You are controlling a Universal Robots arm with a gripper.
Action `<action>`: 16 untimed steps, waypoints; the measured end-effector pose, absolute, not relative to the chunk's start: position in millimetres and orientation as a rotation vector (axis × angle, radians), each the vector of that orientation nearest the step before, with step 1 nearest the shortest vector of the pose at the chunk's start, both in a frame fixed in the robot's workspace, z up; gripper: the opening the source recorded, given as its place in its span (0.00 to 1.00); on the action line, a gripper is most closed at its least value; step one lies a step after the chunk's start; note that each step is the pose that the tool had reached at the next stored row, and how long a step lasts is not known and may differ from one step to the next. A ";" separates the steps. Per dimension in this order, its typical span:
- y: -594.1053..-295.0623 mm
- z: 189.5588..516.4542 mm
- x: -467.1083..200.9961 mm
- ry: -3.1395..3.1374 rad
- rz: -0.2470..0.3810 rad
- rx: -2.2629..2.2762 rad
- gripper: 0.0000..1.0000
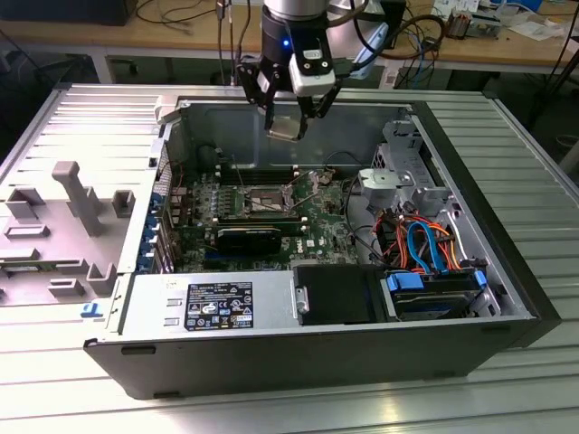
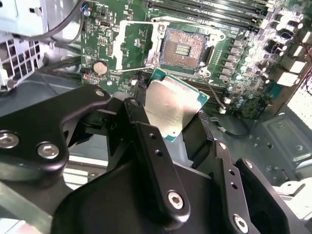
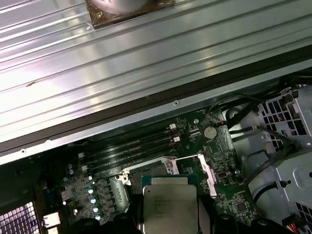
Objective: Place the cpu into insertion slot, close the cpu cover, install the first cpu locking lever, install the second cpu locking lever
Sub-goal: 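Place the cpu into insertion slot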
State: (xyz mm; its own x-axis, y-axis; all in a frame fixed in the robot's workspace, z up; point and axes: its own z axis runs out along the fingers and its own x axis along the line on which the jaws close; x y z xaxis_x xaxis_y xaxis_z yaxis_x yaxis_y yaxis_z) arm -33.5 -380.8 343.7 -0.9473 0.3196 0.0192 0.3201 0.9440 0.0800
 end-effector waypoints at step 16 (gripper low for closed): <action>-380.8 331.3 -33.4 -3.026 -0.030 -0.802 0.54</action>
State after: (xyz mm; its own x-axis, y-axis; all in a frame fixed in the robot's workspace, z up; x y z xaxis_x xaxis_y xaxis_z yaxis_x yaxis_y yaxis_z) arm -33.4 -380.8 331.3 -0.8686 0.4952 0.0153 0.4955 0.8685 0.0160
